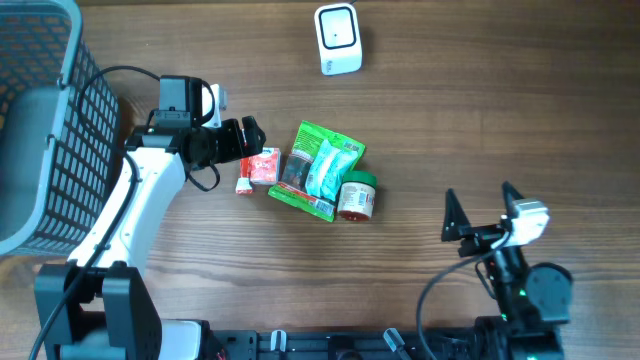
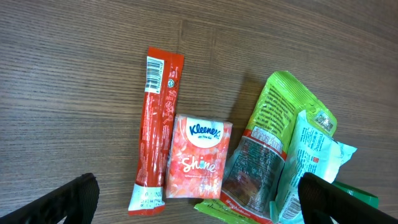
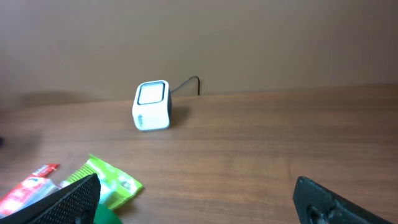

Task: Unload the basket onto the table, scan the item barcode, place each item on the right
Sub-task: 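Swing the right gripper over the table down to the green-capped jar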

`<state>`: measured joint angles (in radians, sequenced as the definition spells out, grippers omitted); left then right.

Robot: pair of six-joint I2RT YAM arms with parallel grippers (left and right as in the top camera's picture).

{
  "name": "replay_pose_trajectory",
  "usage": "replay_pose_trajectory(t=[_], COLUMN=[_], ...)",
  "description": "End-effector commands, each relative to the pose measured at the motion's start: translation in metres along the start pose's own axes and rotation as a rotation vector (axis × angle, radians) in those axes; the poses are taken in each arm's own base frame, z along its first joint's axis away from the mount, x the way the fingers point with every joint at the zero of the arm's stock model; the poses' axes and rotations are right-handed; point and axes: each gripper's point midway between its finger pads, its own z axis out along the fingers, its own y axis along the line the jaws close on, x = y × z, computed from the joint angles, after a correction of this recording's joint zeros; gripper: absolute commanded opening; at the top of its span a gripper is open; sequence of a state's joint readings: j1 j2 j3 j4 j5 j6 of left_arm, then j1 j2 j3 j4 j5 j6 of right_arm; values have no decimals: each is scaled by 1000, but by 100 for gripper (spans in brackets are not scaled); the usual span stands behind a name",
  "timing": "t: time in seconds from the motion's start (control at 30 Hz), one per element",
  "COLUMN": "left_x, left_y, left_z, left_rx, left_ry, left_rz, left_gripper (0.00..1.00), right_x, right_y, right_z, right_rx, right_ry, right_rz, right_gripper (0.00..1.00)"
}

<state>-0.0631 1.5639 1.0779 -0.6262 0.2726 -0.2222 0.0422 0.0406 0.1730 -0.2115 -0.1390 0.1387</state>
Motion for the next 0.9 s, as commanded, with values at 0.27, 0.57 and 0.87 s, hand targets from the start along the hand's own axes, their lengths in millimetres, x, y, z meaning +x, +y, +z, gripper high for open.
replay_pose_trajectory(t=[0.27, 0.57, 0.87], left_x=[-7, -7, -7], left_y=[-3, -3, -3], left_z=[-7, -7, -7], left_rx=[19, 19, 19], left_ry=[-23, -23, -23], left_rz=[2, 2, 2], left_gripper=[100, 100, 100], right_x=[-148, -218, -199], right_y=[25, 47, 51], right_z=[-10, 11, 69], right_rx=[9, -35, -90], right_ry=[185, 555, 795], right_rz=[72, 78, 165], right_gripper=[100, 100, 100])
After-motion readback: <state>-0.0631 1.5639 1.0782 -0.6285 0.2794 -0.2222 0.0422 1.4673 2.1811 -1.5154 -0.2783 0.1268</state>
